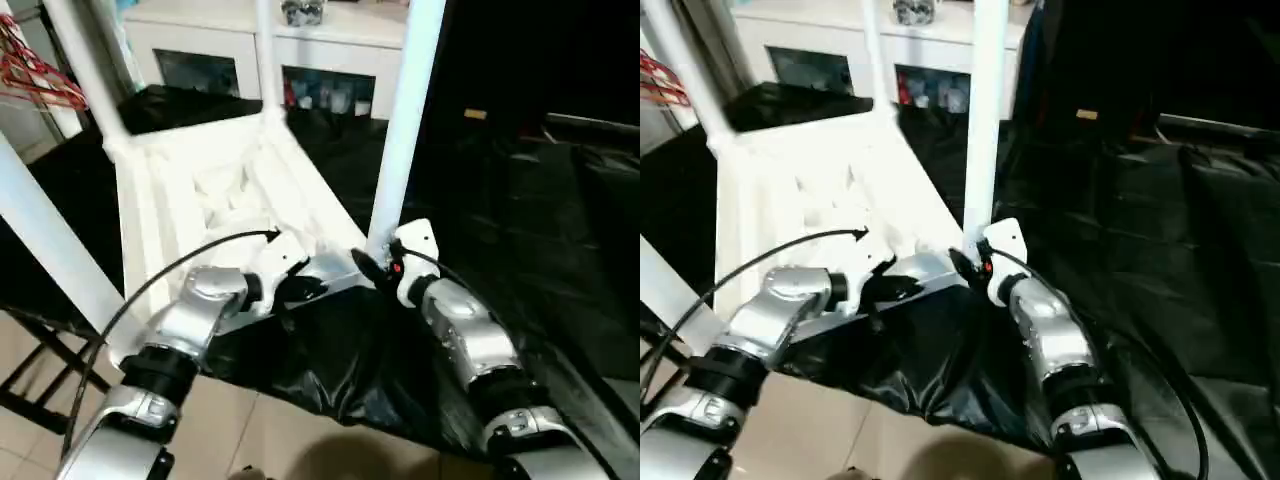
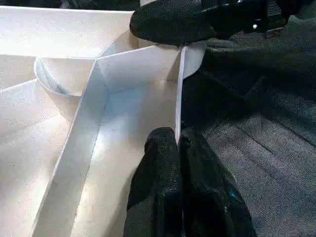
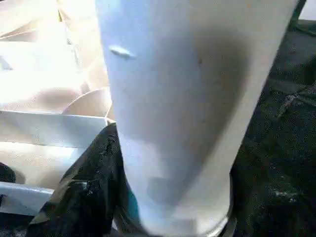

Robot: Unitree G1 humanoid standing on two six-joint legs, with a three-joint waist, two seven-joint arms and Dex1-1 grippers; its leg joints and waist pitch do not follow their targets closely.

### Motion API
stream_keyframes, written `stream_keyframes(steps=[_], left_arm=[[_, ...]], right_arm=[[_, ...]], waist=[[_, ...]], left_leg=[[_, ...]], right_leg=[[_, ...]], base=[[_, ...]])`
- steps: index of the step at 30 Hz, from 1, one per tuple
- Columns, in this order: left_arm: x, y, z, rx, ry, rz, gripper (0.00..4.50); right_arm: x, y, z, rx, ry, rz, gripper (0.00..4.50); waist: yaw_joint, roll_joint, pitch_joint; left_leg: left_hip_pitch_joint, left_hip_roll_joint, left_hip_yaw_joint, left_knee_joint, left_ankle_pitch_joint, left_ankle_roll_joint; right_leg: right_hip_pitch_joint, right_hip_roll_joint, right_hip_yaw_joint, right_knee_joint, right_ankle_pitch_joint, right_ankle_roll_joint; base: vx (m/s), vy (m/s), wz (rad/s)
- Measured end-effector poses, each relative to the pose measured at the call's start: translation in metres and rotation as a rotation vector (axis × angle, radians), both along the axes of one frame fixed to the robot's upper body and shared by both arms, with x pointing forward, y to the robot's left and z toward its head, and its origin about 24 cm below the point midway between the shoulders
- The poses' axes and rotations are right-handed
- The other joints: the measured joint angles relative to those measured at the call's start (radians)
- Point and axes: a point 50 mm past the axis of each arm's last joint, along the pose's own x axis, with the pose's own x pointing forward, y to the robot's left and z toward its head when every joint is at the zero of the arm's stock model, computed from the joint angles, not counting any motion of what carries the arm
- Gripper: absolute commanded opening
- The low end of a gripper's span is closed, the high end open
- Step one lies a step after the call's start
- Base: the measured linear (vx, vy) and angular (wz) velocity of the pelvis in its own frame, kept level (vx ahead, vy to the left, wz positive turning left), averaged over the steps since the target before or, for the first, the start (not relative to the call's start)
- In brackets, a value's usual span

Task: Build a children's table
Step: Rotate leg to tighten

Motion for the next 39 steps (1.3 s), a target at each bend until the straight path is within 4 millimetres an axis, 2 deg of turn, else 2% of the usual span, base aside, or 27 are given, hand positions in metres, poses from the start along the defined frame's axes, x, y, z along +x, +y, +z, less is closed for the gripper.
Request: stream_keyframes(steps=[4,11,15,22,23,24,32,37,39], left_arm=[[0.000,0.002,0.001,0.001,-0.005,-0.022,0.00],[-0.006,0.015,0.005,-0.002,0.023,-0.120,0.00],[-0.010,0.023,0.007,-0.006,0.049,-0.200,0.00],[-0.015,0.036,0.006,-0.004,0.115,-0.307,0.00],[-0.016,0.039,0.007,0.001,0.125,-0.317,0.00],[-0.016,0.040,0.007,0.007,0.138,-0.336,0.00],[-0.019,0.044,0.007,-0.001,0.168,-0.372,0.00],[-0.019,0.042,0.006,-0.007,0.166,-0.372,0.00],[-0.017,0.043,0.005,-0.010,0.143,-0.318,0.00]], right_arm=[[-0.001,-0.001,0.001,-0.017,-0.010,0.028,3.66],[-0.003,-0.007,0.006,-0.066,-0.027,0.263,3.66],[-0.013,-0.021,0.010,-0.083,-0.013,0.481,3.66],[-0.029,-0.034,0.013,-0.095,0.038,0.737,3.66],[-0.030,-0.034,0.013,-0.089,0.044,0.756,3.41],[-0.032,-0.033,0.013,-0.086,0.051,0.782,3.41],[-0.037,-0.029,0.013,-0.047,0.083,0.815,2.73],[-0.038,-0.027,0.012,-0.043,0.084,0.804,2.64],[-0.034,-0.024,0.009,-0.046,0.073,0.725,2.64]], waist=[[-0.003,-0.001,0.001],[-0.004,-0.001,0.001],[0.007,0.000,0.001],[0.026,0.000,0.002],[0.027,0.000,0.002],[0.028,0.000,0.002],[0.030,0.000,0.002],[0.030,0.000,0.002],[0.026,-0.001,0.001]], left_leg=[[-0.002,0.000,0.000,0.000,0.000,0.000],[-0.006,0.001,0.000,-0.002,-0.001,0.001],[-0.013,0.001,0.000,0.001,0.001,0.007],[-0.013,0.002,0.000,0.005,-0.001,0.006],[-0.012,0.002,0.000,0.005,-0.001,0.006],[-0.012,0.002,0.000,0.005,-0.001,0.005],[-0.012,0.002,0.000,0.005,-0.001,0.005],[-0.012,0.002,0.000,0.005,-0.001,0.005],[-0.010,0.003,0.000,0.006,-0.001,0.003]], right_leg=[[-0.001,0.000,0.000,-0.001,0.000,0.000],[-0.004,0.000,-0.001,-0.002,-0.001,0.000],[-0.008,0.000,-0.002,-0.002,-0.001,0.000],[-0.007,0.000,-0.001,-0.001,-0.001,0.000],[-0.007,0.000,-0.001,0.000,-0.001,0.000],[-0.007,0.000,-0.001,0.000,-0.001,0.000],[-0.006,0.000,-0.001,0.000,-0.001,0.000],[-0.006,0.000,-0.001,0.000,-0.001,0.000],[-0.004,0.000,-0.001,0.001,-0.001,-0.001]], base=[[0.000,0.000,0.00],[0.000,0.000,0.00],[0.000,0.000,0.00],[0.000,0.000,0.00],[0.000,0.000,0.00],[0.000,0.000,0.00],[0.000,0.000,0.00],[0.000,0.000,0.00],[0.000,0.000,0.00]])
